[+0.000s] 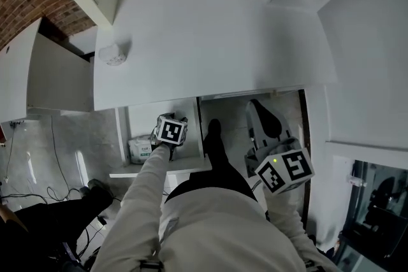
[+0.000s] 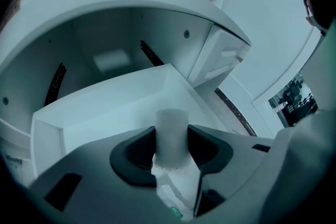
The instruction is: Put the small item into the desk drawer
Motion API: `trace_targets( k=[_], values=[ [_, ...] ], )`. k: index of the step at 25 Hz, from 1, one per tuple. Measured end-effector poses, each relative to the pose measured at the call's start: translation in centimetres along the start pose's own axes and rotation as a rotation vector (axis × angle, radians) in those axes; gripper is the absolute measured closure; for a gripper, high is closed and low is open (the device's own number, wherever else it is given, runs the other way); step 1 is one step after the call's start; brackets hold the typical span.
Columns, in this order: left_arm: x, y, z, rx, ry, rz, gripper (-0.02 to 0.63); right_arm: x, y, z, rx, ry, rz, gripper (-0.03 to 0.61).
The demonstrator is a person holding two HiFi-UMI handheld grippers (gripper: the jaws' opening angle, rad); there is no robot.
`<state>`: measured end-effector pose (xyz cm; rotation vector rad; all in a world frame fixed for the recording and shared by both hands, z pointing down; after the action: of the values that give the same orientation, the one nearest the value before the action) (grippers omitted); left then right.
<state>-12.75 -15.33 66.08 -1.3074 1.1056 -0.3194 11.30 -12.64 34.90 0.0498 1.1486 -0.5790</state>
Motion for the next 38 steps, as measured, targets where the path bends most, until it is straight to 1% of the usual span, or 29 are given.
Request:
trace_targets(
  k=[3, 6, 11, 14, 17, 23, 26, 29, 33, 36, 38],
  values=[
    [0.0, 0.0, -0.3, 0.003, 0.027, -0.028, 0.425, -0.1, -0.2, 0.2, -0.002, -0.001, -0.007, 0.551],
    [-0.7, -1.5, -0.1, -0.028, 0.051, -0.053, 0.425, -0.2, -0.3, 0.5, -0.006, -0.004, -0.017, 0.551],
    [-2.3, -3.4, -0.7, -0.020, 0.081, -0.133, 0.425, -0.2, -0.5, 1.1, -0.013, -0.006, -0.027, 0.551],
    [-2.4, -3.8, -0.3, -0.034, 0.082, -0.149, 0.425, -0.3, -0.5, 1.5, -0.020, -0.006, -0.033, 0.551],
    [-2.2, -3.8, 0.6, -0.060, 0.099, -0.161, 0.425, -0.3, -0.5, 1.9, -0.029, -0.008, -0.037, 0.551],
    [-2.9, -4.6, 1.3, -0.043, 0.095, -0.221, 0.425, -0.2, -0.5, 2.6, -0.038, -0.010, -0.043, 0.551],
    [-2.7, -4.5, 1.3, -0.063, 0.086, -0.221, 0.423, 0.0, -0.6, 2.7, -0.032, -0.010, -0.045, 0.551],
    [-2.2, -4.0, 1.0, -0.073, 0.089, -0.197, 0.399, -0.1, -0.8, 2.7, -0.025, -0.012, -0.049, 0.551],
    [-1.9, -3.7, 0.0, -0.036, 0.101, -0.179, 0.390, -0.4, -1.0, 2.6, -0.013, -0.021, -0.047, 0.551],
    [-1.3, -2.4, -0.5, 0.010, 0.072, -0.161, 0.390, -0.6, -1.0, 2.2, 0.001, -0.023, -0.043, 0.551],
    [-0.2, -0.6, -0.6, 0.032, 0.062, -0.125, 0.390, -0.6, -1.0, 2.0, 0.011, -0.023, -0.039, 0.551]
  ],
)
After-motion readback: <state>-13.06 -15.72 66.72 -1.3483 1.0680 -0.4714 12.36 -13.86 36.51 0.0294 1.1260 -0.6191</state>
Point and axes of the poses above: the fingertips, and each gripper's own axes: y backward along the fingers, z to its right, x out of its top, the point moved 9 cm from there along y, backward along the fingers, and after that the axes turned 11 degrees about -y, right-handed, at the moved point
